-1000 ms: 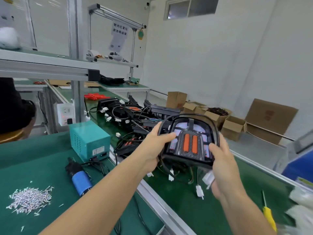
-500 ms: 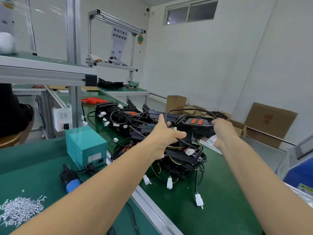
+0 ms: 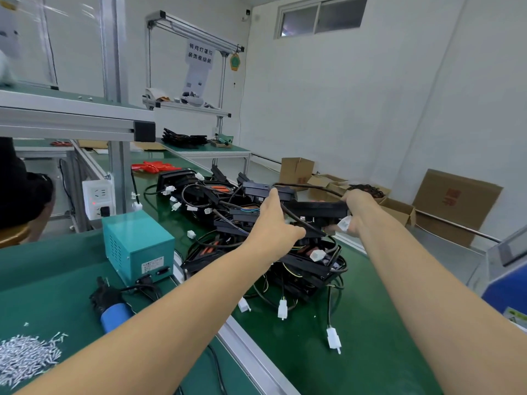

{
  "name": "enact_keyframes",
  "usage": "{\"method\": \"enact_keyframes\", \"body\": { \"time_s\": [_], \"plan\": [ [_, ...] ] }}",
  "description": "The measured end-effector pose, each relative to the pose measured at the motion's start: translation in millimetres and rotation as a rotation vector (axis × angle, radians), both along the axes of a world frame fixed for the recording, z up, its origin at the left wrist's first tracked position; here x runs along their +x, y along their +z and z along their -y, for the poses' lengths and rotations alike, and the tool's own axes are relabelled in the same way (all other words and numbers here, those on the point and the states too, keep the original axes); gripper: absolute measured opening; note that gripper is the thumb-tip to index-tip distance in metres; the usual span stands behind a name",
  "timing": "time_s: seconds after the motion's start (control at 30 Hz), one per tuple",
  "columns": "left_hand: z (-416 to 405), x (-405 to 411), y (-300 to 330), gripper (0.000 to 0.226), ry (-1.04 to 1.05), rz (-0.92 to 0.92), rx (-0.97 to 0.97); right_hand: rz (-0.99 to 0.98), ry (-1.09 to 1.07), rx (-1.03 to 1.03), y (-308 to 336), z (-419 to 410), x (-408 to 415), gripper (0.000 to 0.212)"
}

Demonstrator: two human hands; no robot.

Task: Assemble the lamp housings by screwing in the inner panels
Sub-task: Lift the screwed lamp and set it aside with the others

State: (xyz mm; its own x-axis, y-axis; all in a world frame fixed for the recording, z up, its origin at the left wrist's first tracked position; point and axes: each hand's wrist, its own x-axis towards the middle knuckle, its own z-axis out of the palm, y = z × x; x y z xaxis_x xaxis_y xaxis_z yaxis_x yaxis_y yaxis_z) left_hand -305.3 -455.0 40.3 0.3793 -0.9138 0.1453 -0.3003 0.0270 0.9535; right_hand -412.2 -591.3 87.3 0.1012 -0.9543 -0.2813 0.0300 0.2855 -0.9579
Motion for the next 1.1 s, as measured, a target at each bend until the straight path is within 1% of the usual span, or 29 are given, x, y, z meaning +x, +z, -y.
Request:
{"method": "enact_keyframes", "body": {
  "time_s": [0.1,0.17,0.3,0.4,0.43,0.5,0.63,0.7,0.8,0.87,0.93,1.0,1.1],
  "plan": [
    [3,0,0,0.092,0.005,0.039,0.027,-0.16,0.06,-0.007,5,-6,-3,0.02],
    [4,1,0,0.09,0.016,0.062,0.048,-0.198,0.104,-0.032,5,-6,-2,0.019],
    [4,2,-1,0.089,0.043,0.119,0.073,-0.271,0.158,-0.145,5,3,4,0.006],
    [3,1,-1,0.087,0.109,0.301,0.099,-0.406,0.203,-0.305,1,10,8,0.041],
    [3,0,-1,0.087,0.134,0.367,0.101,-0.42,0.215,-0.333,-1,9,10,0.046],
    [3,-4,-2,0.086,0.172,0.501,0.108,-0.454,0.22,-0.388,-4,9,14,0.044],
    [5,-6,-3,0.082,0.153,0.718,0.12,-0.579,0.186,-0.505,-6,14,15,0.026],
    [6,-3,-6,0.078,0.127,0.785,0.159,-0.693,0.175,-0.571,-6,16,16,0.024],
    [6,3,-12,0.076,0.077,0.815,0.236,-0.85,0.171,-0.656,-6,18,15,0.033],
    [6,6,-15,0.079,0.046,0.812,0.273,-0.903,0.198,-0.657,-4,18,14,0.031],
    [5,8,-16,0.081,0.021,0.795,0.289,-0.929,0.246,-0.651,-1,19,12,0.024],
    [4,9,-15,0.082,0.008,0.776,0.292,-0.91,0.281,-0.635,2,18,12,0.031],
    [2,10,-12,0.082,0.008,0.757,0.292,-0.958,0.332,-0.64,4,17,12,0.035]
  ]
}}
